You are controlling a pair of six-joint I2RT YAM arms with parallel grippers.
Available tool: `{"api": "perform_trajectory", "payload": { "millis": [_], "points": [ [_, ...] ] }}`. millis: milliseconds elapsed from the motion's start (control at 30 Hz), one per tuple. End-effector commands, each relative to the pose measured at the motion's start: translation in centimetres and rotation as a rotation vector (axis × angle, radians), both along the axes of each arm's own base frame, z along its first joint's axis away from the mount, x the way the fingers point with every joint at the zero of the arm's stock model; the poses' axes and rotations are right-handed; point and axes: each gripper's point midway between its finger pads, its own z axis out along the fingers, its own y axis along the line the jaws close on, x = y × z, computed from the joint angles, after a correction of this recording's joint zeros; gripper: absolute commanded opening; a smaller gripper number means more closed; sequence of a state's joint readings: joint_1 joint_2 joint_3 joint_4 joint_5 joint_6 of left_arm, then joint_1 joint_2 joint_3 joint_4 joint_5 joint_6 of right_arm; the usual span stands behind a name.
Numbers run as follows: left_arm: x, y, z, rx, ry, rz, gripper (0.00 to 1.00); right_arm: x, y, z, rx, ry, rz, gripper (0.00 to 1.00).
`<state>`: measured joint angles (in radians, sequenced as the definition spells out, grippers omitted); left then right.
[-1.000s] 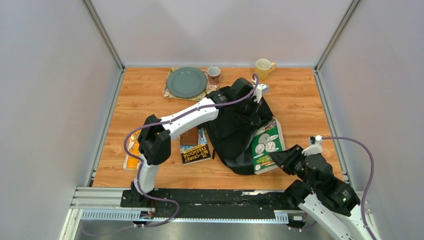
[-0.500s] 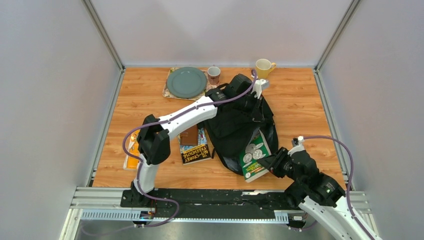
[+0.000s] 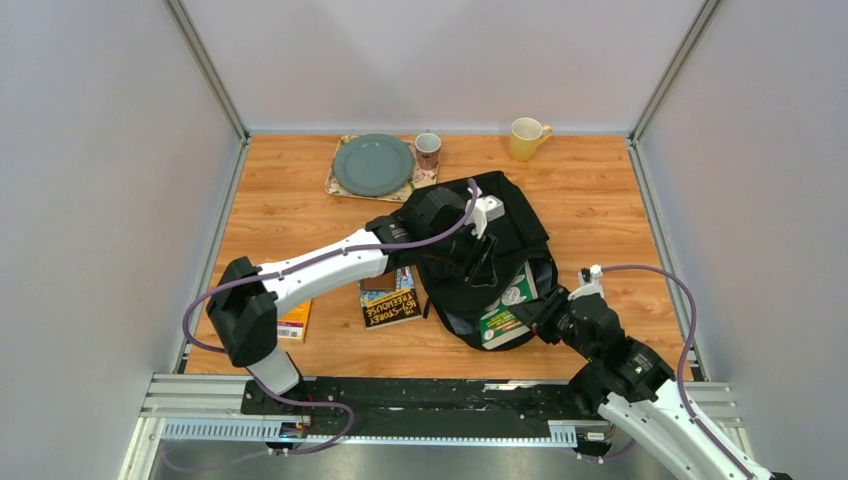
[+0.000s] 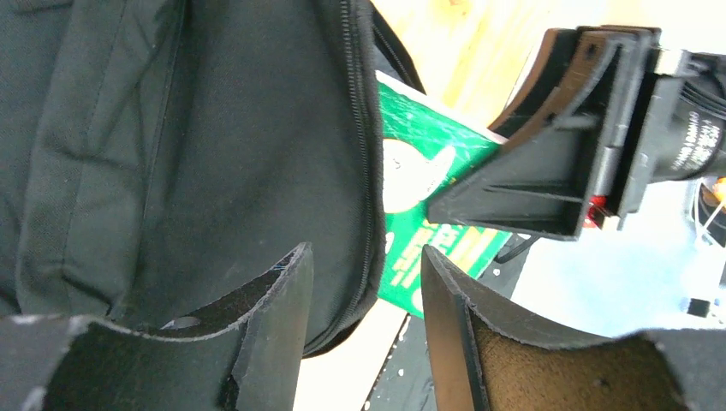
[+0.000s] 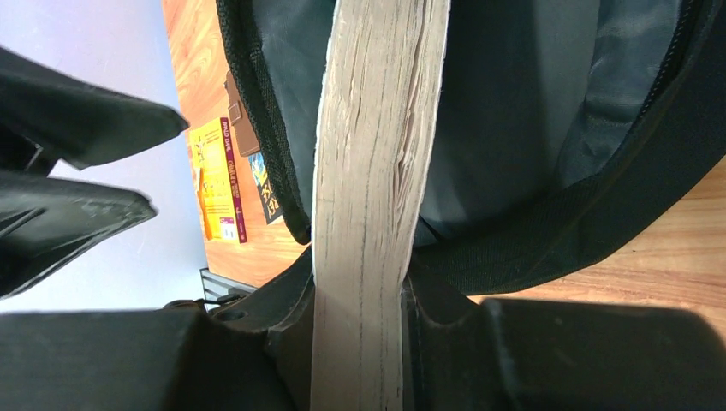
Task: Pack the student bag
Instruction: Place the book in the student bag.
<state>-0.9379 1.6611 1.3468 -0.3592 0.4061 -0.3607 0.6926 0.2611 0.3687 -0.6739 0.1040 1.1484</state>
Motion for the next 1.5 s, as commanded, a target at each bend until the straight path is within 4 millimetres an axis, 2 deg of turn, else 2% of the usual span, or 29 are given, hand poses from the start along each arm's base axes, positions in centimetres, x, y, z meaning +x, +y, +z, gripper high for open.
{"api": "perform_trajectory", "payload": {
  "millis": [0, 100, 233, 633, 767, 900, 1000, 1100, 1233, 1333, 1467],
  "points": [
    [-0.2, -0.2, 1.4, -0.046, -0.141, -0.036, 0.58, 1.6, 0.5, 3.4, 0.090, -0.128, -0.034, 0.00],
    [-1.5, -1.3, 1.0, -0.042, -0.183, -0.085, 0.59, 1.5, 0.6, 3.1, 0.092, -0.117, -0.028, 0.00],
    [-1.9, -2.5, 0.4, 0.012, -0.309, -0.089, 0.60, 1.5, 0.6, 3.3, 0.097, -0.123, -0.028, 0.00],
    [-0.2, -2.8, -2.8, 0.089, -0.373, -0.009, 0.61, 1.3, 0.4, 4.6, 0.098, -0.156, -0.020, 0.00],
    [0.0, -2.8, -4.7, 0.135, -0.364, -0.005, 0.60, 1.1, 0.5, 4.9, 0.102, -0.160, -0.009, 0.00],
    [-0.2, -3.0, -5.6, 0.145, -0.350, -0.014, 0.59, 1.1, 0.4, 5.0, 0.100, -0.161, -0.008, 0.00],
    [-0.4, -3.2, -5.6, 0.140, -0.346, -0.024, 0.53, 1.1, 0.4, 5.0, 0.100, -0.161, -0.008, 0.00],
    [-0.4, -3.3, -5.4, 0.139, -0.352, -0.014, 0.41, 1.1, 0.3, 4.8, 0.095, -0.158, -0.012, 0.00],
    [-0.2, -3.3, -4.8, 0.139, -0.357, -0.003, 0.15, 1.0, 0.2, 4.5, 0.087, -0.147, -0.019, 0.00],
    [0.3, -3.3, -3.3, 0.141, -0.374, 0.017, 0.04, 1.0, 0.0, 4.1, 0.078, -0.135, -0.025, 0.00],
    [1.2, -3.4, 0.8, 0.128, -0.438, 0.030, 0.00, 0.6, -0.1, 3.4, 0.077, -0.104, -0.027, 0.00]
  ]
}}
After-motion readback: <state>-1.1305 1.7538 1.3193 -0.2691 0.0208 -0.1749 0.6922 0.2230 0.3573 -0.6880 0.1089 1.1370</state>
